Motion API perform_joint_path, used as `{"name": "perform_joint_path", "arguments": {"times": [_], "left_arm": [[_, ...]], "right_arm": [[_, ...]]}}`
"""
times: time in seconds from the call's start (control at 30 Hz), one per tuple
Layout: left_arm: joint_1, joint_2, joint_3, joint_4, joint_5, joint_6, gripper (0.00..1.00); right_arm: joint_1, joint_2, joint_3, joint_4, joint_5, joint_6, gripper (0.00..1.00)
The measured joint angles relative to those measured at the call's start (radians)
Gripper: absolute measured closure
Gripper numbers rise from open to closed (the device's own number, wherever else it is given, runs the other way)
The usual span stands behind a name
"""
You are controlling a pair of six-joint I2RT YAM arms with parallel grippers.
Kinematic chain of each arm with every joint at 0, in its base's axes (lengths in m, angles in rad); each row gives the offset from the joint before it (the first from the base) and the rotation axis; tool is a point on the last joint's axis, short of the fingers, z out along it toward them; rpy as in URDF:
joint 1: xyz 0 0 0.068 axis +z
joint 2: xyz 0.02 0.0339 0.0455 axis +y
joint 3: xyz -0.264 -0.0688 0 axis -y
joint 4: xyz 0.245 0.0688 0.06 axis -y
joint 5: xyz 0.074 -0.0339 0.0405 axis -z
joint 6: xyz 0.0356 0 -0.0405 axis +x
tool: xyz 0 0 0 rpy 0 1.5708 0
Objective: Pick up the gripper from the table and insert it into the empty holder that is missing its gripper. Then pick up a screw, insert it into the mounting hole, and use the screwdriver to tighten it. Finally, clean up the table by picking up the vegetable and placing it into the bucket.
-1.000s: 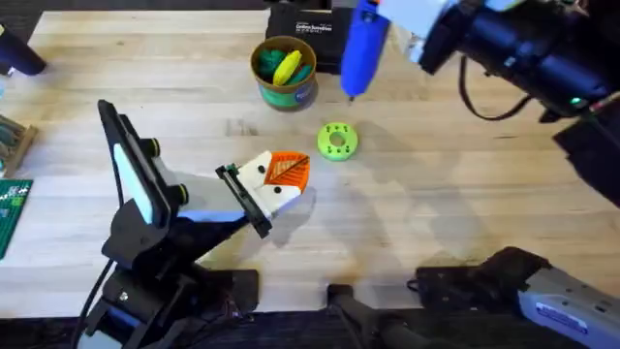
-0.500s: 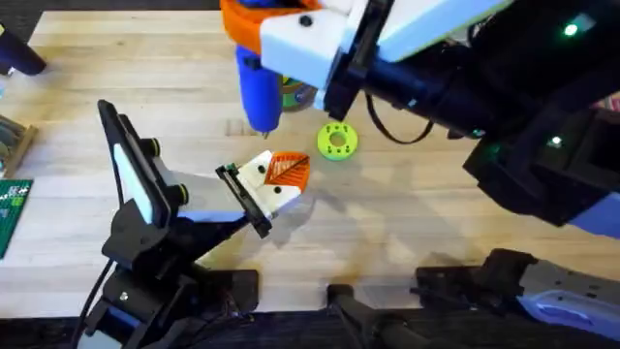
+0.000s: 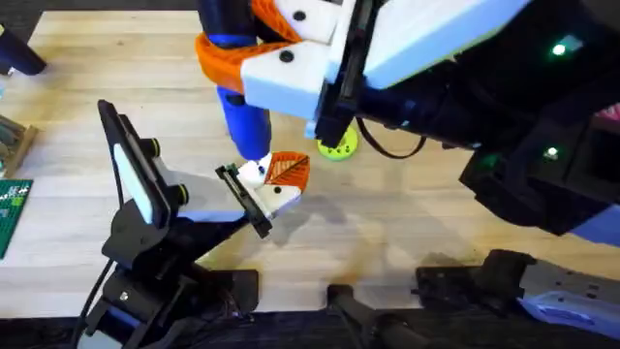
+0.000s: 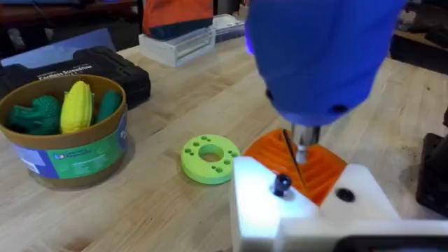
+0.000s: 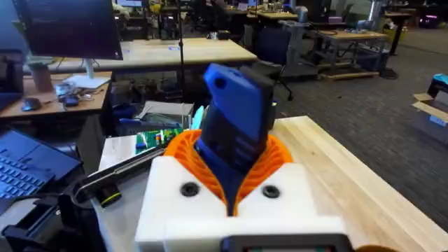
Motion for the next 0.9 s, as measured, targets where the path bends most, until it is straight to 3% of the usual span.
{"name": "perform_joint_path", "arguments": {"times": [0.9], "left_arm": [[0.0, 0.0, 0.0, 0.0, 0.0, 0.0, 0.986]], "right_arm": [[0.0, 0.038, 0.0, -0.011, -0.011, -0.038, 0.97]]}}
